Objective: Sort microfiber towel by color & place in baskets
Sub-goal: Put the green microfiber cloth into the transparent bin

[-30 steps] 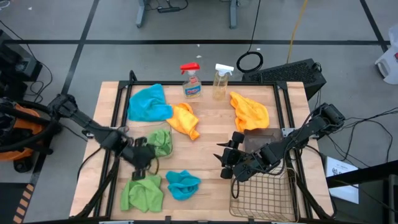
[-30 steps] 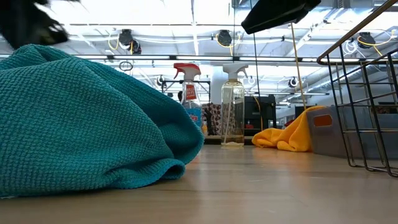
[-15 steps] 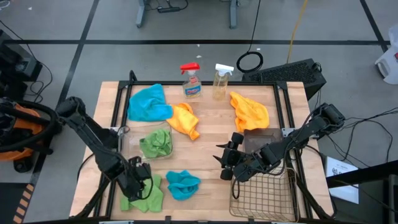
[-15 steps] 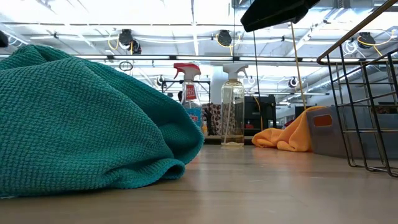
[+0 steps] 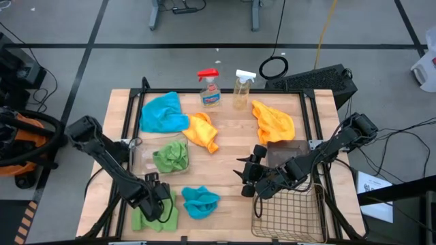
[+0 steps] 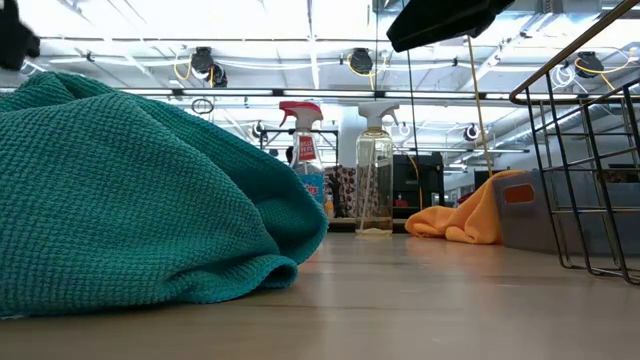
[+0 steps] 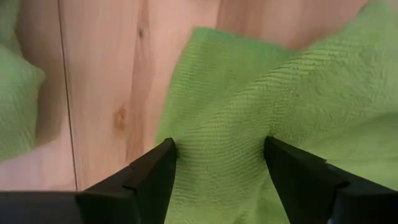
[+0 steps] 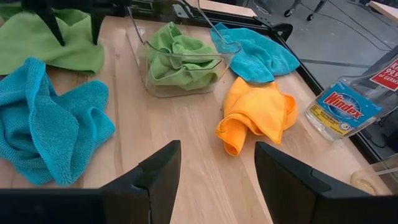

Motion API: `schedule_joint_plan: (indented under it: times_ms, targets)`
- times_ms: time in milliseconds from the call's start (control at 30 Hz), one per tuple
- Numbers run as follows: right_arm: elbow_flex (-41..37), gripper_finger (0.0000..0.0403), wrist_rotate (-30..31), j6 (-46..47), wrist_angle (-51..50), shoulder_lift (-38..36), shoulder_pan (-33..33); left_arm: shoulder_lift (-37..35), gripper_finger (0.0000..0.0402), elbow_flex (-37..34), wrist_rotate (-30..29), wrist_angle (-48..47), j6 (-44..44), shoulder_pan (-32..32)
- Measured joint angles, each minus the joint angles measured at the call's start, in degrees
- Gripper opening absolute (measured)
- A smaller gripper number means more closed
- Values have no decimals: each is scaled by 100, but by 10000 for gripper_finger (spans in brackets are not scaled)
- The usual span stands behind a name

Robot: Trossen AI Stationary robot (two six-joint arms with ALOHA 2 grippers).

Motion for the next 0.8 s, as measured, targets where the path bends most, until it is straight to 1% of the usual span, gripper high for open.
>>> schedule_joint_plan:
  times_ms: [167,267,433,567,700,733,800]
  targets:
    - [1,196,2,-2,-2,0,0,283,249,-34,114,12,238,4]
    - [1,196,2,-2,-4,0,-1,382,231,-34,53,47,325,15]
    - [-1,196,2,2,-4,0,-2,571,167,-9,-55,145,565,11]
    - [0,196,4,12,-2,0,-2,675,97,-12,-71,403,861,11]
    - [-2,196,4,16,-4,0,0,680,20,-15,-165,574,824,51]
    - [-1,196,4,15,-4,0,-2,666,13,-17,-166,575,791,54]
    - [-2,196,4,17,-4,0,-2,653,15,17,-174,556,700,52]
